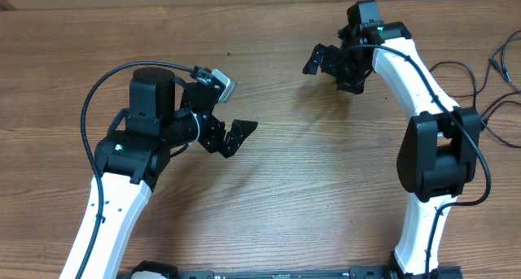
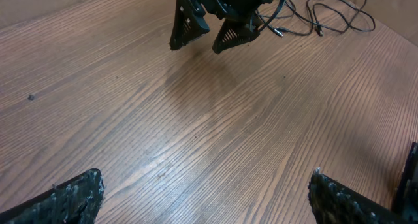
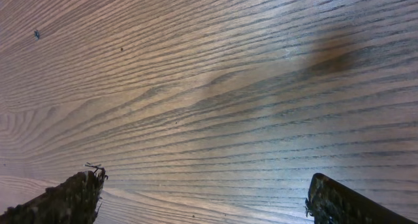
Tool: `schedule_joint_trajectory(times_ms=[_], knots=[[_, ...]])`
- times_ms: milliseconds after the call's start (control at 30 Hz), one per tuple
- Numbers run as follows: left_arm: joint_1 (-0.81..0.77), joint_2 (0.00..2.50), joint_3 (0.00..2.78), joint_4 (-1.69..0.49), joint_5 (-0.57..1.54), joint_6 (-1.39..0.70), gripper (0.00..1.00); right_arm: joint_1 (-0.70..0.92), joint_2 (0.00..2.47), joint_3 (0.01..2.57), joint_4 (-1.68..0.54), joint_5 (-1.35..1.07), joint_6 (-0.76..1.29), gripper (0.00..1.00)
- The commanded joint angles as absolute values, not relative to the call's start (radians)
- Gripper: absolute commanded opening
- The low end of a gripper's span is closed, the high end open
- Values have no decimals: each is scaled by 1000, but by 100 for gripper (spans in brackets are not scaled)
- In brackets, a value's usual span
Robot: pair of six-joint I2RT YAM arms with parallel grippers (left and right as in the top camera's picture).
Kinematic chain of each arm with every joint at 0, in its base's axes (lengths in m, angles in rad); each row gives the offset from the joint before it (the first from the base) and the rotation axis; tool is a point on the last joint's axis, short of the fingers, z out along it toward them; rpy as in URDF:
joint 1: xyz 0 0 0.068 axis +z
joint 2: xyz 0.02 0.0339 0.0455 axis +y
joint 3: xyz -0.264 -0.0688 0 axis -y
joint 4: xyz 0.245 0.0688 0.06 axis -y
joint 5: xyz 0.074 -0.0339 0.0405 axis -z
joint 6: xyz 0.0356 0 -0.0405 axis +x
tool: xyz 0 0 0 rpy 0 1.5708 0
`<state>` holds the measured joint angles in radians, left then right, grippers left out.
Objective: Untangle cables
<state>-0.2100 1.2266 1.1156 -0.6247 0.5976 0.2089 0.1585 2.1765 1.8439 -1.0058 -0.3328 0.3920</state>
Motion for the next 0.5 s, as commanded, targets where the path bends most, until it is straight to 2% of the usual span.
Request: schedule_joint_trajectory(times_ms=[0, 467], knots=[[-212, 1203, 1127, -624, 594, 198, 100, 156, 2174, 1858, -1000, -326, 391, 100], [-212, 1084, 1127, -625, 595, 198, 100, 156, 2174, 1858, -1000, -326, 391, 100]])
